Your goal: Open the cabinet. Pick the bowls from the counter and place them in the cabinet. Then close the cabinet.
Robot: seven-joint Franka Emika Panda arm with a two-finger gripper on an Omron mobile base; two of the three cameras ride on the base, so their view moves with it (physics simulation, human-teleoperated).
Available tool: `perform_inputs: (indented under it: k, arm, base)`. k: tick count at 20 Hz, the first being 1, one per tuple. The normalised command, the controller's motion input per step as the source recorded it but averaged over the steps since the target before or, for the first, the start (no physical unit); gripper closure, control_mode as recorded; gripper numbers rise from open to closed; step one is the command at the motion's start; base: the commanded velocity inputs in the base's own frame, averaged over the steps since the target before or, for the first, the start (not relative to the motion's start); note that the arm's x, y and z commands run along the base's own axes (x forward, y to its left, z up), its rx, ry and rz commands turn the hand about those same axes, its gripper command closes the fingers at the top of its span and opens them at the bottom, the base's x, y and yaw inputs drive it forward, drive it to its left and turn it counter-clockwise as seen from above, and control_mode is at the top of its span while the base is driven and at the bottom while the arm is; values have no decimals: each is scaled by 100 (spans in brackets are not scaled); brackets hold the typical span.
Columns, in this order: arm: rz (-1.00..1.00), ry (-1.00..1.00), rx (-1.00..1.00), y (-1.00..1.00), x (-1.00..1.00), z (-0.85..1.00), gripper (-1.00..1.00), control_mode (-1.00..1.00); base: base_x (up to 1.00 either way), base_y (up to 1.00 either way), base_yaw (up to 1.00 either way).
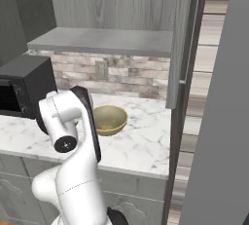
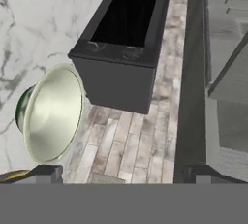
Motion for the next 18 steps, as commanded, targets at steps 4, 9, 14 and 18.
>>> perform_inputs:
  k: [4, 9, 14, 18]
  arm:
    - [-2, 33, 5, -2, 4, -1, -100, -100]
    - [-3, 39, 3, 0, 9, 0, -100, -100]
    - [0, 37, 3, 0, 13, 0, -100, -100]
    - [0, 33, 4, 0, 6, 0, -100, -100]
  base:
    - [0, 0, 0]
    - [0, 0, 0]
    - [0, 0, 0]
    - [0, 0, 0]
